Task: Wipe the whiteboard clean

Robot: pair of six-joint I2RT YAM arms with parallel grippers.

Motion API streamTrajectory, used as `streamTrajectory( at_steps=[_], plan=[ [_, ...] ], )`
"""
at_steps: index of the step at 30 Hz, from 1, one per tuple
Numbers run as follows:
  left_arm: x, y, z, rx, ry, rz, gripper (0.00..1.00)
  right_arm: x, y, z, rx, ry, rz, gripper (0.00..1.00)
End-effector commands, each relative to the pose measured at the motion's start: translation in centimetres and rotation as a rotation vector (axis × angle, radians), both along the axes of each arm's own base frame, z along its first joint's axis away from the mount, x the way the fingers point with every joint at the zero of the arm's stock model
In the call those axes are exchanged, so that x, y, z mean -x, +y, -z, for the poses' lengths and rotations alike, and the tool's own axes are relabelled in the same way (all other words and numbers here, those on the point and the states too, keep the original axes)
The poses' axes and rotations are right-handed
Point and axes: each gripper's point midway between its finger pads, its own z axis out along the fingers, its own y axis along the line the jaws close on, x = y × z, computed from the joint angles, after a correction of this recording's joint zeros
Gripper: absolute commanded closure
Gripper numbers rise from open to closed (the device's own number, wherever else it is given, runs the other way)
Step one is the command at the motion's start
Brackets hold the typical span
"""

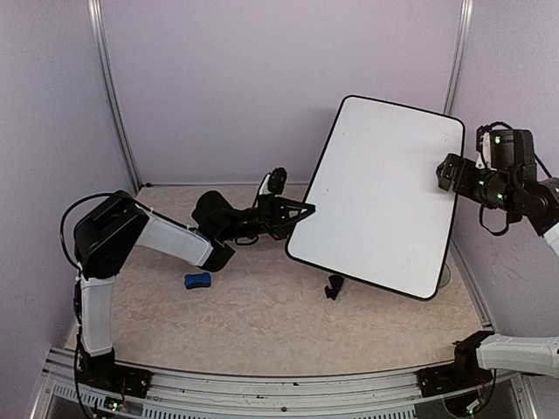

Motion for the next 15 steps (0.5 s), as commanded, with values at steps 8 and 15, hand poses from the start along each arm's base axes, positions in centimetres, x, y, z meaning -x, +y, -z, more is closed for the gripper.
streamTrajectory(
  at_steps=[8, 15],
  plan=[
    [-0.2, 10.0, -16.8, 0.28, -0.383, -0.312, 1.0, 2.3, 3.0, -8.8, 0.06, -0.225, -0.278, 0.03],
    [-0.4, 15.2, -17.6, 0.125, -0.433, -0.531, 1.0, 1.8, 6.0, -2.8, 0.053, -0.007, -0.442, 0.06]
  ],
)
